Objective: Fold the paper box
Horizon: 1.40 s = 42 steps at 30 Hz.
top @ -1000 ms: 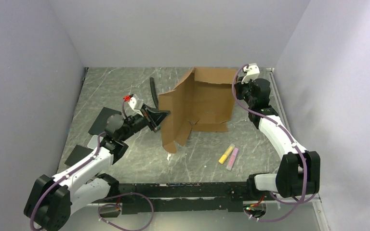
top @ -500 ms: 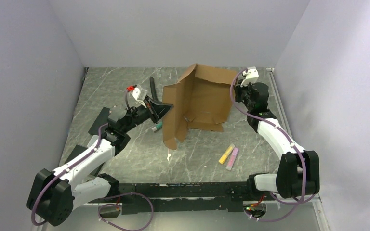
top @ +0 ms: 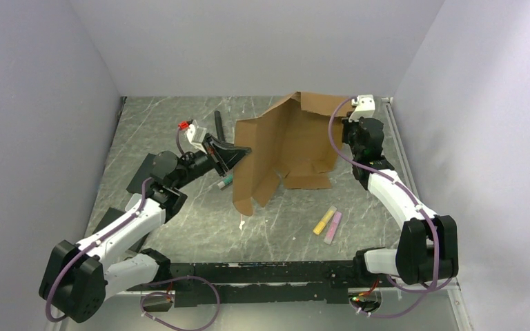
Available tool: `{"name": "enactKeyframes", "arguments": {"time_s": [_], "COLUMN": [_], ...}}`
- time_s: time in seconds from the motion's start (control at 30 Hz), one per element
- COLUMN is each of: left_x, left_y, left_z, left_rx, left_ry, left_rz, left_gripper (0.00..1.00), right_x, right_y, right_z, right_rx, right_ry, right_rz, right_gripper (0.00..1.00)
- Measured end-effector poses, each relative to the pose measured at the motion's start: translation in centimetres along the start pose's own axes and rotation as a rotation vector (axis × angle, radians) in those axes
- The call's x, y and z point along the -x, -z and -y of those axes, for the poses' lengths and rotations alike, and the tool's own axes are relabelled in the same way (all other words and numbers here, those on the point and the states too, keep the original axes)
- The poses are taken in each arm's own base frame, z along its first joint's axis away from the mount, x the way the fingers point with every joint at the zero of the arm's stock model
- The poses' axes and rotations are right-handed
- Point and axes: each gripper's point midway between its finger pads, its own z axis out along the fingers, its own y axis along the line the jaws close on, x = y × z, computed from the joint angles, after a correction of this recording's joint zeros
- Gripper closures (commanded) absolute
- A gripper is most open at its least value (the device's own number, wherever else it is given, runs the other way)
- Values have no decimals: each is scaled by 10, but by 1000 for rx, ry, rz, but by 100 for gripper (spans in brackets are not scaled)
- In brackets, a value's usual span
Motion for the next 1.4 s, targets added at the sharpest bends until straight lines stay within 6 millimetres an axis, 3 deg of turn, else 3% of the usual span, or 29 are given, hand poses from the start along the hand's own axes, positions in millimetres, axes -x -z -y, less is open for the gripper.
{"name": "enactKeyframes", "arguments": {"time_s": [0.2,0.37,0.5,0.7,0.9,1.13,1.4], "left_x": [-1,-1,10,30,30,23,24], "left_y": [-2,0,1,-6,-20,-15,-27], "left_z": [-3,-19,-29,-25,-35,-52,-59], "left_rx": [13,125,217,231,269,383,412], "left_ry": [43,86,73,19,75,157,221], "left_rz": [3,-9,-34,-75,-133,-173,-206], "left_gripper": [100,100,100,100,100,100,100], "right_x": [0,4,8,8,1,-14,-24], "right_y": [0,3,6,8,9,4,-3], "right_z": [-2,-3,-1,-13,-21,-26,-31], "right_rx": [13,62,98,177,237,278,301], "right_ry": [-2,-31,-60,-99,-145,-179,-198], "right_rz": [0,9,19,17,-25,-103,-161], "right_gripper": [100,100,100,100,100,100,100]}}
